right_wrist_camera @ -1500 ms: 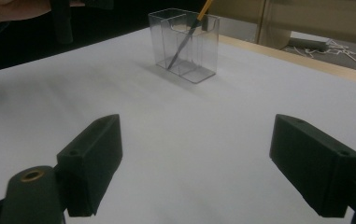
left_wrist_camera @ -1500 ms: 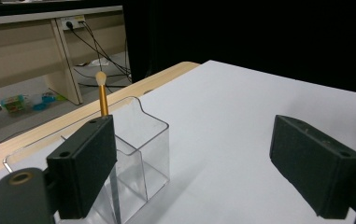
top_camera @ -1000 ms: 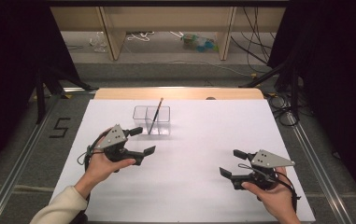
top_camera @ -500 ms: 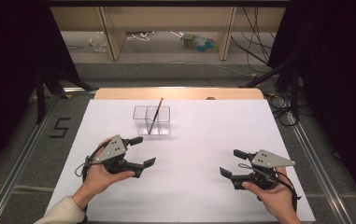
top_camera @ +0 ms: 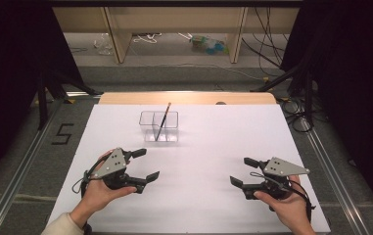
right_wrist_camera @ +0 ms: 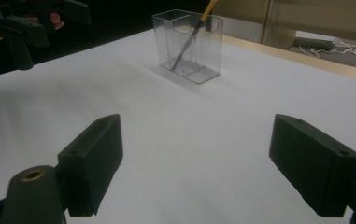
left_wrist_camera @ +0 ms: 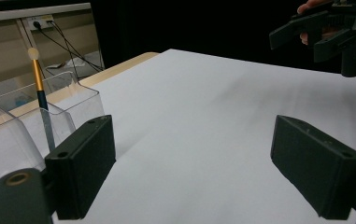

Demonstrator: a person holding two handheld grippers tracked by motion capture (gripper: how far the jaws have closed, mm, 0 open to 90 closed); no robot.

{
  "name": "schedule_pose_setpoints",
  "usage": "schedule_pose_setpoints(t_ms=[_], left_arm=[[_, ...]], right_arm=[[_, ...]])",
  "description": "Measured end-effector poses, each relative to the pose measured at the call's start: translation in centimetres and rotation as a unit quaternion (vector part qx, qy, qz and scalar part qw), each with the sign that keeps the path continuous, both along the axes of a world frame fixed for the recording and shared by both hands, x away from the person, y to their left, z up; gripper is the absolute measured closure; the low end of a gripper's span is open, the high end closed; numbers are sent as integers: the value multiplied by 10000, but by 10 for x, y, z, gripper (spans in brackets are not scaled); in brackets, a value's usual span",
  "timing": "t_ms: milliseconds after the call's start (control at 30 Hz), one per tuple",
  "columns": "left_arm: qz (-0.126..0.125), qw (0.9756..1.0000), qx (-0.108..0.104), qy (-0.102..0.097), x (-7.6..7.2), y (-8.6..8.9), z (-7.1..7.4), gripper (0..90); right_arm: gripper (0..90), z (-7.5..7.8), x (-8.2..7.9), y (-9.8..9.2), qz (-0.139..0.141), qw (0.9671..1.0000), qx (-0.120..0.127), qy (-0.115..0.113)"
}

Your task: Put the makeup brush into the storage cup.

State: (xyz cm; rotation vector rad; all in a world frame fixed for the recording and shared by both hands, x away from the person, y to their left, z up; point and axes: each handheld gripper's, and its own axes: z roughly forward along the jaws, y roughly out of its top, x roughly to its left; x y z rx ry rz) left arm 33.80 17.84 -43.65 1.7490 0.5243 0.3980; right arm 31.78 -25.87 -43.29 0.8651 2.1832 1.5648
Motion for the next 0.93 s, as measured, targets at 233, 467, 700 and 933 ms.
schedule_pose_setpoints(t_ms=[233,467,700,933], left_arm=[[-11,10000,-7,37,-6,7,-2,144],[12,10000,23,50,-8,9,-5,145],[5,9999,90,54,-7,8,-6,146],[-29,9998,154,82,-6,8,-7,151]], right_arm=[[185,0,1,-1,-17,9999,-40,-134],[185,-1,1,-1,-25,9999,-72,-137],[184,0,1,-2,-63,9999,-121,-42],[184,0,1,-4,-94,9997,-243,-16]])
